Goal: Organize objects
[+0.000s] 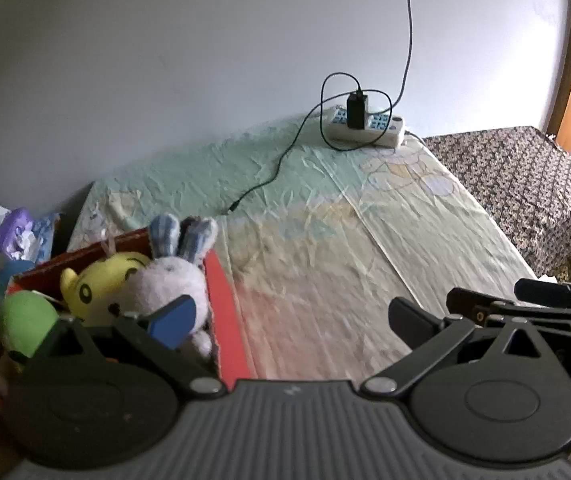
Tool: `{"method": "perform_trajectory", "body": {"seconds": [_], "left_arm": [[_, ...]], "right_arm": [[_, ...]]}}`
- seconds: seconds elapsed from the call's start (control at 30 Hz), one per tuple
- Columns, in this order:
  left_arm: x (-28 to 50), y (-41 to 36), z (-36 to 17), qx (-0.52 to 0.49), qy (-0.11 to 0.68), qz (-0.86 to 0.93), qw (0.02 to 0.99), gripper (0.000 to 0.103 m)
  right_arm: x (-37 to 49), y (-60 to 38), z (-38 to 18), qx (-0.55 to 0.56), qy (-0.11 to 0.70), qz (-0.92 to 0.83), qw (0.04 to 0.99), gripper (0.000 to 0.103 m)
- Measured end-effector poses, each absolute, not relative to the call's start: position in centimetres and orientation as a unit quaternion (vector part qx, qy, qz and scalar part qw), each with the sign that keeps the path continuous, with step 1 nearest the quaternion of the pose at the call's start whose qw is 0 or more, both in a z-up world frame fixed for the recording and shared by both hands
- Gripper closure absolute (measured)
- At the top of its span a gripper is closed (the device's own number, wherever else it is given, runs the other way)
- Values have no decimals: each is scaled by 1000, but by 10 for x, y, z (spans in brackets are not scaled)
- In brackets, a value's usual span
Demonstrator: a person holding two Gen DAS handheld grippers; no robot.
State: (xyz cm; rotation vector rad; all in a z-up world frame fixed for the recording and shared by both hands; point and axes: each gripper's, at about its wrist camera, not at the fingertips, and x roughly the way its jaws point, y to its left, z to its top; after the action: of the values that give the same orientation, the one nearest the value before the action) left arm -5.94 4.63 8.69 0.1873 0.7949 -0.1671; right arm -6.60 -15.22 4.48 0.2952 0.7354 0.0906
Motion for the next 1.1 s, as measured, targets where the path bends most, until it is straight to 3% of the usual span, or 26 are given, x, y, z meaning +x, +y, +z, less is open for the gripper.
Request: {"method": "perform_trajectory", "body": {"seconds": [0.43, 1.1], "left_arm": [[-56, 77, 79, 90, 414, -23, 905, 0], [-46, 200, 90, 57, 429, 47, 900, 0]], "right_arm": [[-50, -116, 46, 96, 402, 57, 909, 22], [-31, -1, 87, 43, 404, 101, 908, 18]]}}
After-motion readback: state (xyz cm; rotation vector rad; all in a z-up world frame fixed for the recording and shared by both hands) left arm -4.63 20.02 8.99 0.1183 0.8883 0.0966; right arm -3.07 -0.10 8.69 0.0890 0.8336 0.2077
